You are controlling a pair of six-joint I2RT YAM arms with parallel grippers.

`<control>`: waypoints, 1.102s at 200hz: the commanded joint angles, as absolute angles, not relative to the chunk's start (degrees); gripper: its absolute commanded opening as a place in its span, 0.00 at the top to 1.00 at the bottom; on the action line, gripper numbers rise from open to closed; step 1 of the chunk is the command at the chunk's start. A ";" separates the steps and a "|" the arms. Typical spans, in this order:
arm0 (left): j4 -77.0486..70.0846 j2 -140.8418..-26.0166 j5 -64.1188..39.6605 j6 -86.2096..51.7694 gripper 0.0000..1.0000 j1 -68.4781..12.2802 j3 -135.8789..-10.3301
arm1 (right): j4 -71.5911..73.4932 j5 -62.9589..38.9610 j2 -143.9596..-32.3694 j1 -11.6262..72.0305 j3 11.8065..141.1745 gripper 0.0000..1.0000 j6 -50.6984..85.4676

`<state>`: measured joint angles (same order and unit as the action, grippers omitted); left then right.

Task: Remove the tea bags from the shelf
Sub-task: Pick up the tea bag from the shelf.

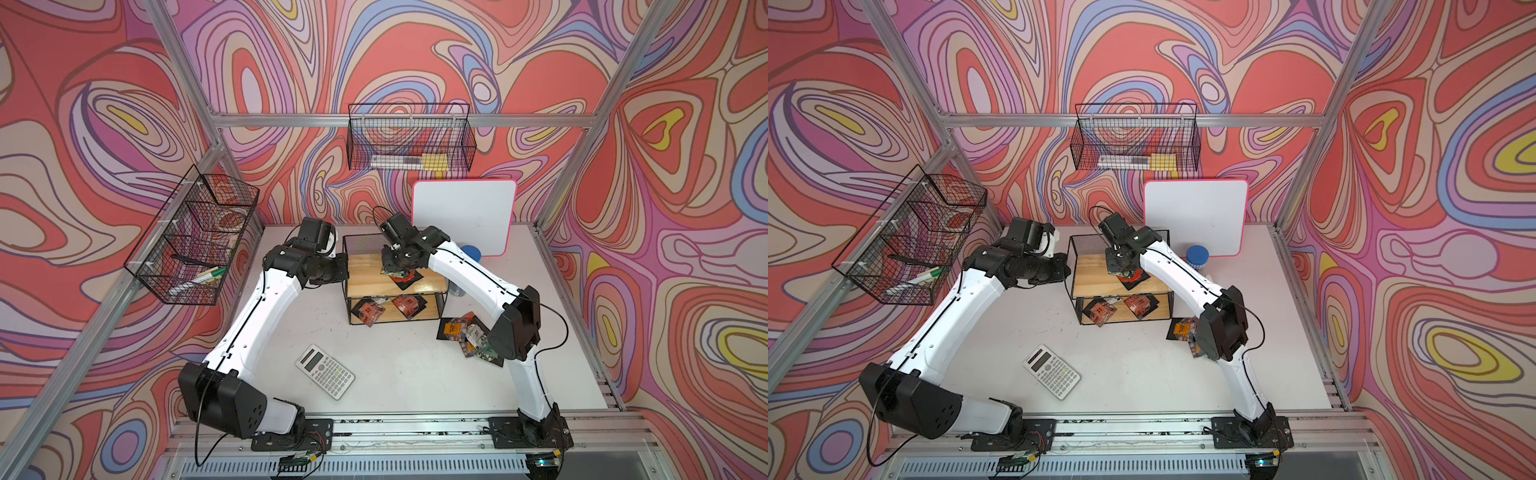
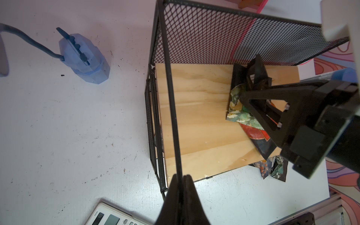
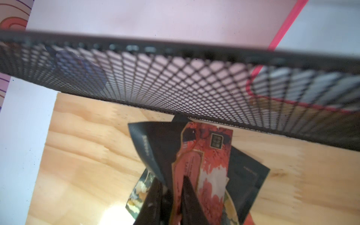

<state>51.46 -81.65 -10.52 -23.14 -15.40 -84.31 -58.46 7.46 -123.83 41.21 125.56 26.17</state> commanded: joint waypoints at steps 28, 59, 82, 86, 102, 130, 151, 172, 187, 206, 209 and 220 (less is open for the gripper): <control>52.42 -81.21 -10.36 -22.94 1.00 -15.38 -84.81 | -59.46 9.29 -120.79 41.26 126.12 0.93 25.43; 52.56 -81.21 -10.20 -22.89 1.00 -15.38 -84.88 | -57.83 10.81 -118.34 41.30 125.74 1.00 24.57; 52.65 -81.21 -10.23 -22.91 1.00 -15.36 -84.99 | -54.72 11.18 -115.03 41.31 123.50 1.00 23.65; 52.73 -81.21 -10.22 -22.91 1.00 -15.38 -84.98 | -54.24 11.32 -114.47 41.26 123.06 1.00 23.57; 52.73 -81.12 -10.15 -22.93 1.00 -15.38 -84.83 | -52.62 12.17 -112.21 41.31 121.39 1.00 23.30; 52.73 -81.04 -9.94 -23.03 1.00 -15.38 -84.73 | -50.36 14.85 -107.94 41.48 117.79 1.00 23.63; 52.73 -80.99 -9.95 -23.03 1.00 -15.38 -84.73 | -49.22 19.67 -103.44 41.48 113.91 1.00 25.54; 52.62 -81.04 -10.07 -23.01 1.00 -15.38 -84.64 | -50.93 27.40 -99.04 41.57 110.98 1.00 28.41; 52.65 -81.04 -10.02 -23.09 1.00 -15.38 -84.63 | -52.38 32.10 -96.42 41.57 108.64 1.00 30.74; 52.56 -81.04 -10.14 -23.08 1.00 -15.38 -84.73 | -54.77 36.12 -93.30 41.44 105.45 1.00 34.41; 52.56 -81.04 -10.13 -23.09 1.00 -15.38 -84.73 | -55.28 36.49 -92.89 41.40 104.98 1.00 35.11; 52.56 -80.99 -10.21 -23.11 1.00 -15.38 -84.73 | -57.52 37.51 -91.45 41.16 103.11 1.00 38.41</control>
